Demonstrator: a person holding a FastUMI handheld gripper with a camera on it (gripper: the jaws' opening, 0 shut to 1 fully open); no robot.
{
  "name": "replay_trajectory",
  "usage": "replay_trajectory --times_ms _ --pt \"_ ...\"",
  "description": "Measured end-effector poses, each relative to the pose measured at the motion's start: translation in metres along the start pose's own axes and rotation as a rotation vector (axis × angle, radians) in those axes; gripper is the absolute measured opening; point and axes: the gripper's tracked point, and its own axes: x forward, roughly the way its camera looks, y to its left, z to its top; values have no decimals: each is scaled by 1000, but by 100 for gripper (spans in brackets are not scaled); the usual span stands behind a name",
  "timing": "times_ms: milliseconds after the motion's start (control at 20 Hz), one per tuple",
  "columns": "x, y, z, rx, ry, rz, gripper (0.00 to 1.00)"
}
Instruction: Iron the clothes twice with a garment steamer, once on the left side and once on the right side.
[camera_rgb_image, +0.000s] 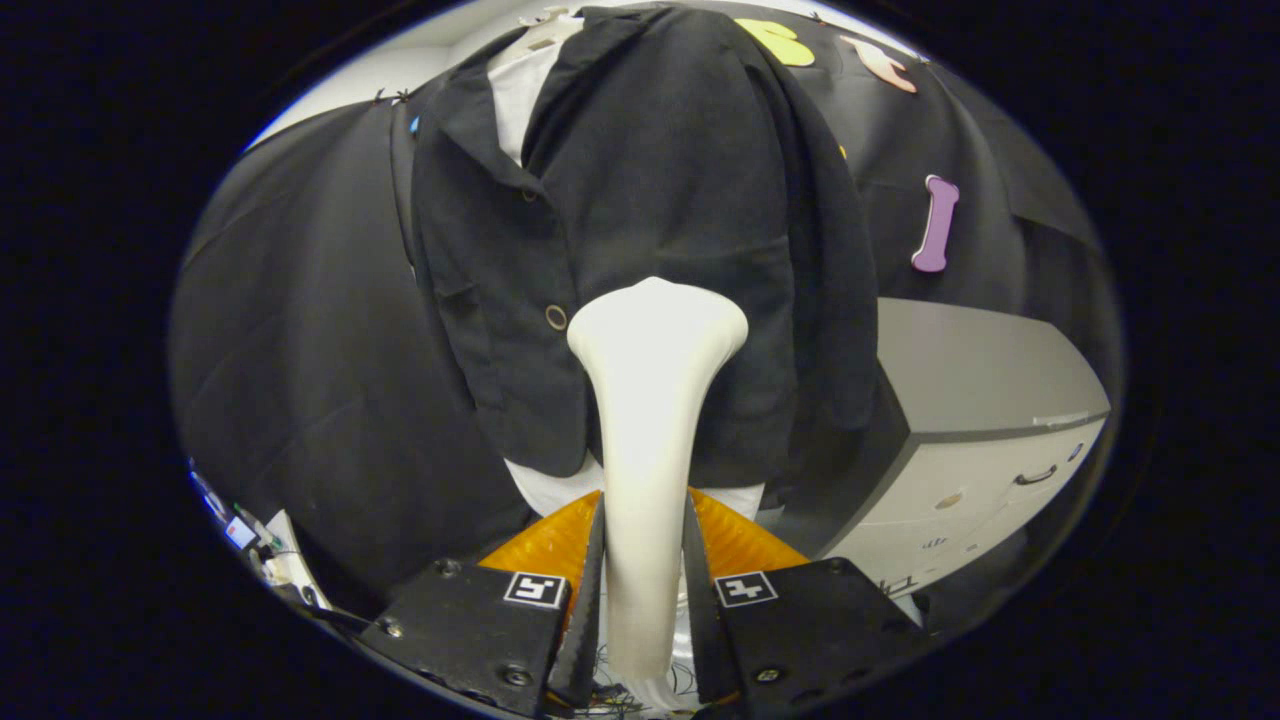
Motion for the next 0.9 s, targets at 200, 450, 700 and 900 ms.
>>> replay_trajectory --times_ms 200,450,700,900 --pt "21 3 -17 20 51 -7 41" --pt "24 0 -29 34 78 -18 41" --pt "7 5 -13 23 37 -8 41" --pt "-21 21 17 8 -28 11 41"
